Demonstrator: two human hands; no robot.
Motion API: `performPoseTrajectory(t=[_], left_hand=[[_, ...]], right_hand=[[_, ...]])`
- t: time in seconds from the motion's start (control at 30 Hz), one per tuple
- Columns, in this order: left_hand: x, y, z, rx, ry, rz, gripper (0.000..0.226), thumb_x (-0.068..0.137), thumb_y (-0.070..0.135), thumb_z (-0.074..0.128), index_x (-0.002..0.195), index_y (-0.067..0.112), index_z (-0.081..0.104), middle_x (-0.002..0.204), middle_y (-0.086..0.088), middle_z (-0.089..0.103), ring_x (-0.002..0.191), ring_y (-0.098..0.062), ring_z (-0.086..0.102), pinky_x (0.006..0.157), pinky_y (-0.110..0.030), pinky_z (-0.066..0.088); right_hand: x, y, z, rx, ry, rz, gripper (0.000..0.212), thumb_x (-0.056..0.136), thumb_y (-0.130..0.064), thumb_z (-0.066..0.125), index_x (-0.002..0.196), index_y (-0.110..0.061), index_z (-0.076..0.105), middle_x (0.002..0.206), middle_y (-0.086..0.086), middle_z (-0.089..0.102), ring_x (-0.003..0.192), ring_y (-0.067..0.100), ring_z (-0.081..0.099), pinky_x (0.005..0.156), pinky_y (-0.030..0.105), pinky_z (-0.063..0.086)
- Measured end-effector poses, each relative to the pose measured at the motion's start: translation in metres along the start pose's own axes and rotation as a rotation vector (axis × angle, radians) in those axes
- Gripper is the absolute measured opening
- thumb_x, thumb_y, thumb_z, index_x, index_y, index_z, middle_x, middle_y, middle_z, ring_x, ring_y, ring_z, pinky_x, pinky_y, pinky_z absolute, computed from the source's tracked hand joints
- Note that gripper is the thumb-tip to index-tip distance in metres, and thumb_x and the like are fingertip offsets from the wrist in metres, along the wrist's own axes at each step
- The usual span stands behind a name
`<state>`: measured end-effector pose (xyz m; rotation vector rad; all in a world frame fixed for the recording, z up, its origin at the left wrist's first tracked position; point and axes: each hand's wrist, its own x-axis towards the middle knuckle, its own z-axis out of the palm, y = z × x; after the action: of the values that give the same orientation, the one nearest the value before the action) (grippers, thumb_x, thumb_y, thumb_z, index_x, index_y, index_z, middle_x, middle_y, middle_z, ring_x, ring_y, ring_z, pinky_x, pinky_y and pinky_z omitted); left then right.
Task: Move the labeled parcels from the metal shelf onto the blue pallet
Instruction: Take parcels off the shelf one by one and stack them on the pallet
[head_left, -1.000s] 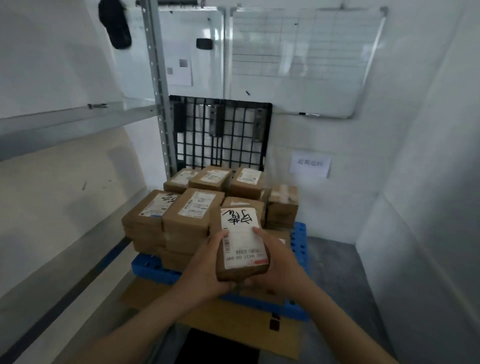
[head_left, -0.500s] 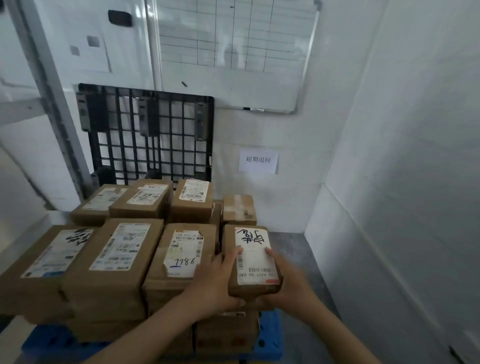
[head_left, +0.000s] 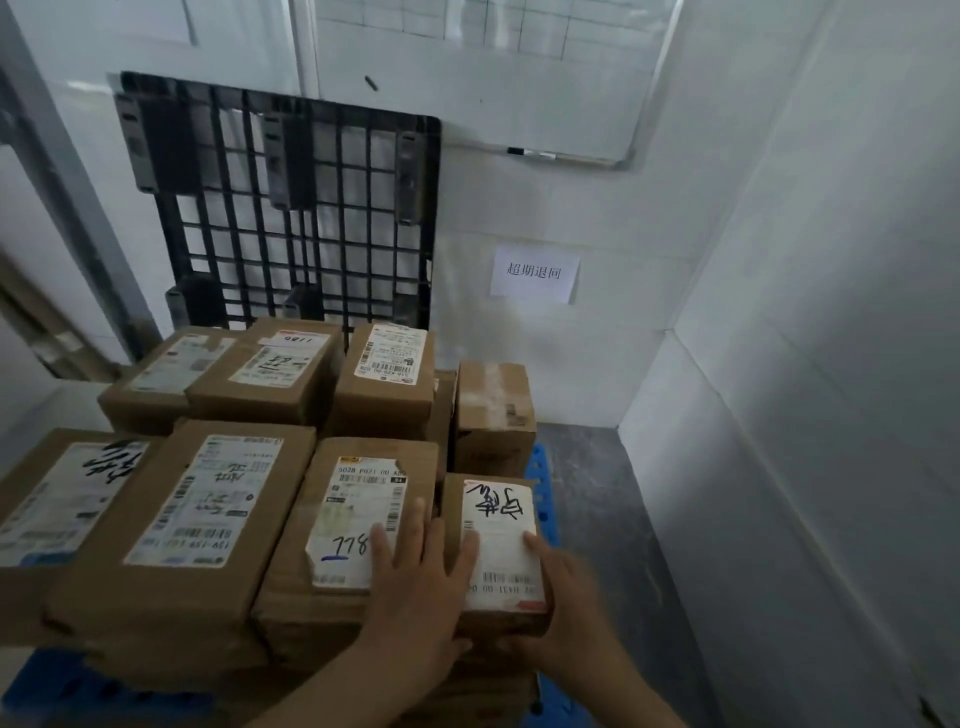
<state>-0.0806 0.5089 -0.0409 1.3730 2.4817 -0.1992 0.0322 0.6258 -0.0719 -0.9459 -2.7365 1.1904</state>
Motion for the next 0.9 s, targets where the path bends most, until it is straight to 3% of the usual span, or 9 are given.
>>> performPoseTrajectory(t=[0.1,0.2,0.33,0.4,0.47,0.57,0.67,0.8,0.9], left_hand=[[-0.002,-0.002,0.000,-0.045,0.001,-0.013,0.089,0.085,0.060,0.047,0.148,0.024,-0.004,0.155,-0.009,-0.023,0.141,-0.032,-0.025,0.114,-0.057,-0.008],[-0.004,-0.006,-0.007,-0.127,0.018,-0.018,0.082,0.083,0.070,0.035,0.148,0.029,0.006,0.157,-0.003,-0.014,0.144,-0.026,-0.017,0.117,-0.052,-0.004],[-0.002,-0.022,-0.028,-0.276,0.141,0.009,0.058,0.090,0.060,0.035,0.141,0.033,0.026,0.150,0.009,0.024,0.140,-0.015,0.019,0.115,-0.039,0.020],[0.006,-0.038,-0.042,-0.390,0.263,-0.006,0.047,0.092,0.050,0.041,0.136,0.033,0.036,0.142,0.013,0.036,0.132,-0.010,0.033,0.109,-0.030,0.028],[0.022,-0.061,-0.056,-0.431,0.383,-0.051,0.044,0.092,0.041,0.048,0.134,0.031,0.039,0.140,0.011,0.041,0.126,-0.008,0.040,0.104,-0.027,0.034],[0.055,-0.095,-0.077,-0.414,0.502,-0.163,0.050,0.089,0.032,0.055,0.136,0.027,0.039,0.139,0.003,0.042,0.123,-0.015,0.043,0.100,-0.033,0.043],[0.082,-0.115,-0.088,-0.400,0.520,-0.225,0.060,0.088,0.028,0.059,0.141,0.023,0.032,0.141,-0.004,0.036,0.128,-0.022,0.038,0.106,-0.037,0.038],[0.104,-0.128,-0.087,-0.397,0.402,-0.274,0.076,0.084,0.031,0.065,0.146,0.024,0.021,0.148,-0.009,0.025,0.136,-0.027,0.028,0.112,-0.040,0.032],[0.112,-0.140,-0.078,-0.434,0.276,-0.288,0.082,0.083,0.030,0.066,0.147,0.024,0.015,0.148,-0.012,0.025,0.137,-0.028,0.028,0.111,-0.038,0.030]], right_hand=[[0.005,0.000,-0.002,-0.007,-0.071,-0.026,0.097,0.073,-0.022,0.076,0.143,-0.028,0.009,0.142,-0.003,0.017,0.113,-0.001,0.026,0.071,-0.008,0.034],[0.008,-0.002,-0.015,-0.026,-0.155,-0.032,0.091,0.075,-0.029,0.073,0.142,-0.031,0.012,0.138,-0.006,0.019,0.110,-0.002,0.028,0.070,-0.003,0.037],[0.013,-0.007,-0.046,-0.060,-0.247,-0.073,0.058,0.086,-0.050,0.050,0.138,-0.034,0.028,0.123,-0.015,0.029,0.116,0.002,0.038,0.098,0.016,0.040],[0.023,-0.009,-0.062,-0.047,-0.179,-0.112,0.047,0.085,-0.056,0.045,0.128,-0.037,0.041,0.121,-0.016,0.039,0.118,0.005,0.043,0.102,0.027,0.042],[0.042,-0.016,-0.077,-0.001,-0.043,-0.125,0.031,0.089,-0.041,0.051,0.120,-0.037,0.045,0.118,-0.014,0.045,0.113,0.007,0.048,0.097,0.030,0.047],[0.083,-0.042,-0.088,-0.010,0.103,-0.200,0.038,0.089,-0.024,0.058,0.126,-0.024,0.049,0.123,-0.001,0.051,0.112,0.014,0.052,0.095,0.030,0.047],[0.125,-0.081,-0.079,0.017,0.039,-0.234,0.044,0.088,-0.018,0.058,0.131,-0.021,0.045,0.130,0.001,0.048,0.114,0.016,0.051,0.089,0.025,0.044],[0.164,-0.127,-0.056,0.026,-0.073,-0.256,0.054,0.089,-0.014,0.058,0.138,-0.016,0.036,0.143,0.004,0.039,0.129,0.020,0.040,0.103,0.027,0.036],[0.185,-0.136,-0.037,0.015,-0.113,-0.227,0.061,0.087,-0.011,0.059,0.141,-0.013,0.031,0.146,0.005,0.037,0.134,0.020,0.036,0.104,0.022,0.032]])
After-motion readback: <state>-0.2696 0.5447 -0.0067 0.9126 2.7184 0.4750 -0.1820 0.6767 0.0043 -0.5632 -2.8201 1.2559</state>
